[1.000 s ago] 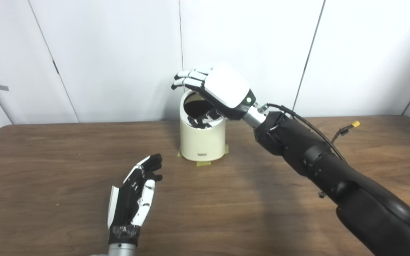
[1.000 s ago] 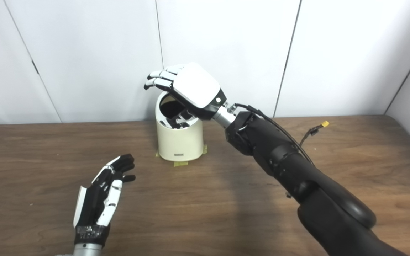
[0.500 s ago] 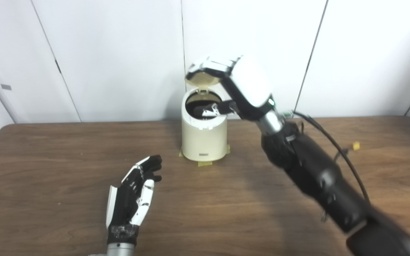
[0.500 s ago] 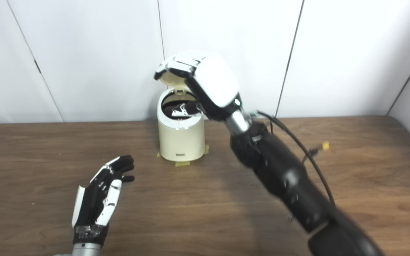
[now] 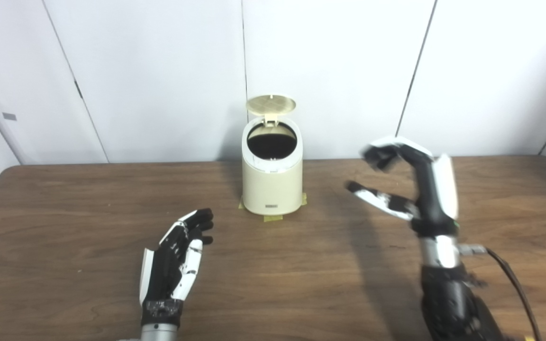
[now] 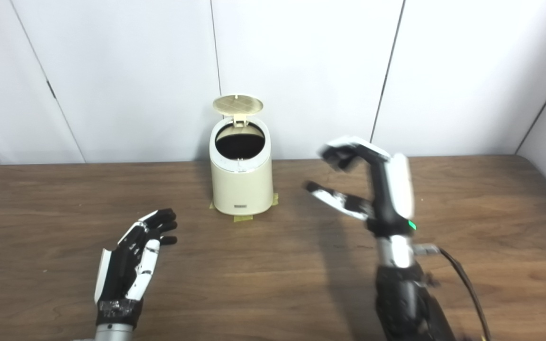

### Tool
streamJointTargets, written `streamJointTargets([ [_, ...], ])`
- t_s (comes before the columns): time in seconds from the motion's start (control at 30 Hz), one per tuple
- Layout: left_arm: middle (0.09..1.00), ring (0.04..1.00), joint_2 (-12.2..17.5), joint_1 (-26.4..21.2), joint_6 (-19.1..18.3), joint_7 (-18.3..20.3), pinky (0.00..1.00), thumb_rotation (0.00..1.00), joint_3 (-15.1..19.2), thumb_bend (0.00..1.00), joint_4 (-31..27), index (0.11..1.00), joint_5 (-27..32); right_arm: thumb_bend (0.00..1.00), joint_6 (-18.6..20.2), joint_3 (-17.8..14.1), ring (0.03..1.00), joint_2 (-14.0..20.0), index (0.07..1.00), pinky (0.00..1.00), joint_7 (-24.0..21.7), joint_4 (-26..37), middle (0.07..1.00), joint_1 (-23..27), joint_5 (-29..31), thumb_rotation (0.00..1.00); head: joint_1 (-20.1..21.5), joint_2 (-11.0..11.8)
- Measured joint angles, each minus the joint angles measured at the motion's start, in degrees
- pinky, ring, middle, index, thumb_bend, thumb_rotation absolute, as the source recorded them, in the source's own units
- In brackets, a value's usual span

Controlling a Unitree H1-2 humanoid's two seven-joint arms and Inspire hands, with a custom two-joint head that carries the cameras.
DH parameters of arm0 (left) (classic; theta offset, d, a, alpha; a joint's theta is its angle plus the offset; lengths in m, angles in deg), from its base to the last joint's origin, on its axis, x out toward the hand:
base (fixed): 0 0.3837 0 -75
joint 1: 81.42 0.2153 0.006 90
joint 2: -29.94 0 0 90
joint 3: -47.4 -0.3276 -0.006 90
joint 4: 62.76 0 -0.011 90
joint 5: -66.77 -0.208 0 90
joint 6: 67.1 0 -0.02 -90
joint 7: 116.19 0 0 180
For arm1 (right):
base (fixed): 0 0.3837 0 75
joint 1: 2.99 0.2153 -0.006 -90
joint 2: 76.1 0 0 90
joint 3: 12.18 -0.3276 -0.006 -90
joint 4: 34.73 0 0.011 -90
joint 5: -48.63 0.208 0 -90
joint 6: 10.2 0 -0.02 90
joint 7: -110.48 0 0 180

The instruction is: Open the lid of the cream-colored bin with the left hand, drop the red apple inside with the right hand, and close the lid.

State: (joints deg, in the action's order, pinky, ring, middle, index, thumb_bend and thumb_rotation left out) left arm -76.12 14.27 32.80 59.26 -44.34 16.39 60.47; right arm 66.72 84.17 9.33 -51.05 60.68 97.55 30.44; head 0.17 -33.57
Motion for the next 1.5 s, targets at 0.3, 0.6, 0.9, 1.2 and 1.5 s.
streamJointTargets([
  [0.3,0.772,0.773,0.1,0.0,0.0,0.4,0.68,0.59,0.3,0.2,0.0,0.75,1.1,0.23,6.1,-0.5,0.791,-0.3,0.817,0.7,-14.5,4.1,0.819,-8.3,16.2,0.71,0.0,-0.2],
  [0.6,0.798,0.792,0.4,0.0,0.0,0.8,0.71,0.63,0.4,0.22,0.0,0.773,0.8,0.25,6.3,-2.2,0.858,-2.7,0.864,0.77,-16.9,2.0,0.875,-8.6,17.2,0.84,-0.5,0.3],
  [0.9,0.895,0.904,4.4,-7.0,-8.2,3.6,0.84,1.0,0.6,0.44,-10.7,0.875,-11.6,0.25,7.5,-2.9,0.933,-2.2,0.956,0.84,-20.0,-1.0,0.95,-8.4,17.5,0.98,-1.8,0.9],
  [1.2,0.998,1.0,9.2,-33.0,-33.7,13.9,1.0,0.99,-0.7,0.58,-12.8,0.995,-27.2,0.25,7.9,-3.2,0.921,-3.0,0.944,0.83,-20.4,-3.2,0.937,-7.8,16.5,0.97,-1.8,1.9],
  [1.5,1.0,1.0,7.8,-44.2,-36.8,27.4,1.0,1.0,-2.4,0.71,-8.8,1.0,-41.4,0.24,8.2,-3.7,0.91,-3.3,0.927,0.81,-20.4,-3.9,0.925,-7.5,16.1,0.93,-2.3,3.0],
])
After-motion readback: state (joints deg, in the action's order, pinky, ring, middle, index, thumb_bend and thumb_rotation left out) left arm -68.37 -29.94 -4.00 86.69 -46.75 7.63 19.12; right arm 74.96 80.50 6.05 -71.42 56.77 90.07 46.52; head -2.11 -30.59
